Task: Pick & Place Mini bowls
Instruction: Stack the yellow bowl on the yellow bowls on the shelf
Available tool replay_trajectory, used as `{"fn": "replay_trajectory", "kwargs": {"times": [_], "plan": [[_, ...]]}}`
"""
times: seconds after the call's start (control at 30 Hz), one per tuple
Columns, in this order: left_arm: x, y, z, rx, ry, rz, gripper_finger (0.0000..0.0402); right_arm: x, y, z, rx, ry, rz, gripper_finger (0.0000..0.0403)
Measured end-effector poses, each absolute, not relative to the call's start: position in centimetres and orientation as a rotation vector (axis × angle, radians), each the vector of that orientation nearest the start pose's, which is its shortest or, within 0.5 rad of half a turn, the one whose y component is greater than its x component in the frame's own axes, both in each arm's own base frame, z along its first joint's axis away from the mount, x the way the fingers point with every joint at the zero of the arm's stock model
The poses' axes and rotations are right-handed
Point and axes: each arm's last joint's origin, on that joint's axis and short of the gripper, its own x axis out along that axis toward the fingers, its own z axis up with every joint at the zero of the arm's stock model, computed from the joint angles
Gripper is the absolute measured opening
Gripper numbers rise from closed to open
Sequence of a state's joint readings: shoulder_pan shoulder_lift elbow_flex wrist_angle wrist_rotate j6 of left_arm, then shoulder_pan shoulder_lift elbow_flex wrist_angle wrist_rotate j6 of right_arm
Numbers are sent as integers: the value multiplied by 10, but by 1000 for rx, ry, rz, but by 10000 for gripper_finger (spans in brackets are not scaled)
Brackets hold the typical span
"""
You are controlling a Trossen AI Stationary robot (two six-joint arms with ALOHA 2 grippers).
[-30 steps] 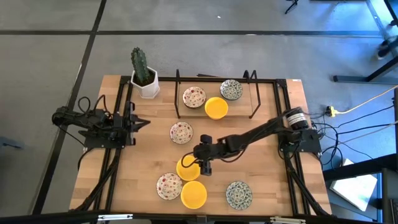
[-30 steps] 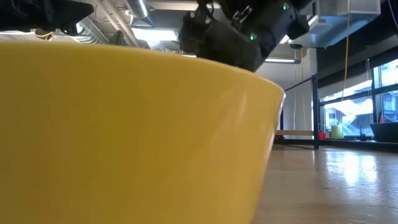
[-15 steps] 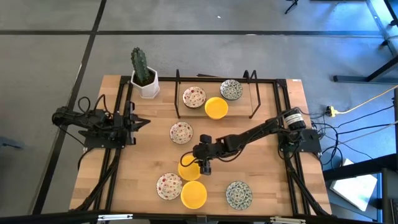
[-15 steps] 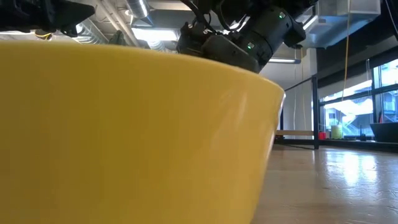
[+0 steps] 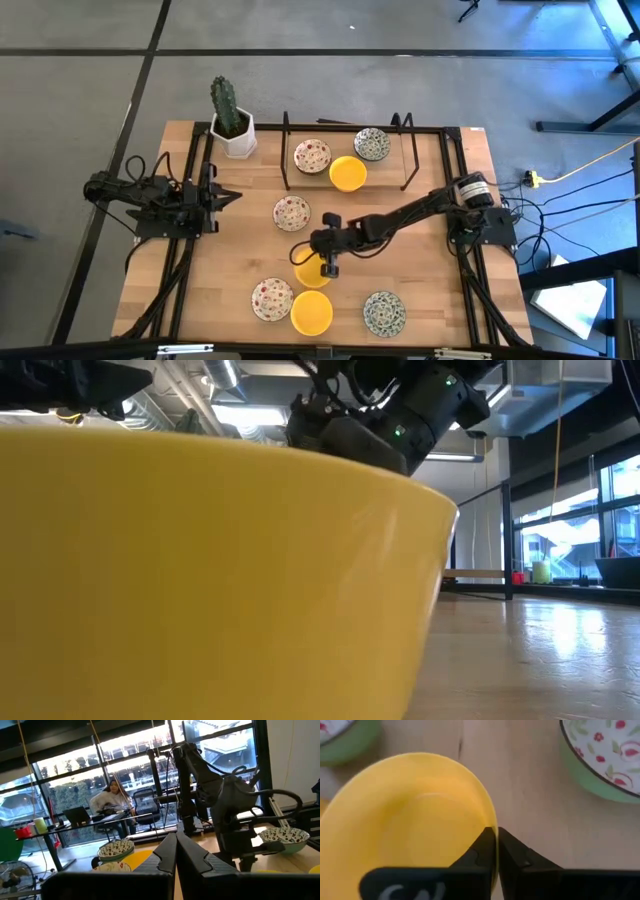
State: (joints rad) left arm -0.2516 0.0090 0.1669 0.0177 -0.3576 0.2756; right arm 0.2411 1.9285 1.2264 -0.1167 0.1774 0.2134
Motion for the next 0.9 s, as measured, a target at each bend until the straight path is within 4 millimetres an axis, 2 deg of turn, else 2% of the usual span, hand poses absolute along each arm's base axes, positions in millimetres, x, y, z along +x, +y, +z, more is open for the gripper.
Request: {"fn": "replay_trajectory", "kwargs": {"times": [0.1, 0.2, 0.4, 0.53, 0.63, 0.73, 0.9], "plan": [[82, -11, 220, 222, -152, 128, 4, 394, 89, 172, 11, 843, -32, 13], [82, -11, 220, 222, -151, 128, 4, 395, 87, 192, -30, 859, -27, 6], [82, -11, 220, 222, -149, 128, 4, 387, 83, 261, -115, 829, -71, 4], [82, -11, 220, 222, -150, 129, 4, 372, 76, 300, -190, 832, -138, 3], [82, -11, 220, 222, -150, 128, 4, 357, 57, 323, -241, 866, -223, 3], [82, -11, 220, 222, -151, 128, 4, 339, 27, 343, -246, 872, -359, 3], [82, -11, 220, 222, -151, 129, 4, 323, -21, 359, -169, 871, -440, 2]]}}
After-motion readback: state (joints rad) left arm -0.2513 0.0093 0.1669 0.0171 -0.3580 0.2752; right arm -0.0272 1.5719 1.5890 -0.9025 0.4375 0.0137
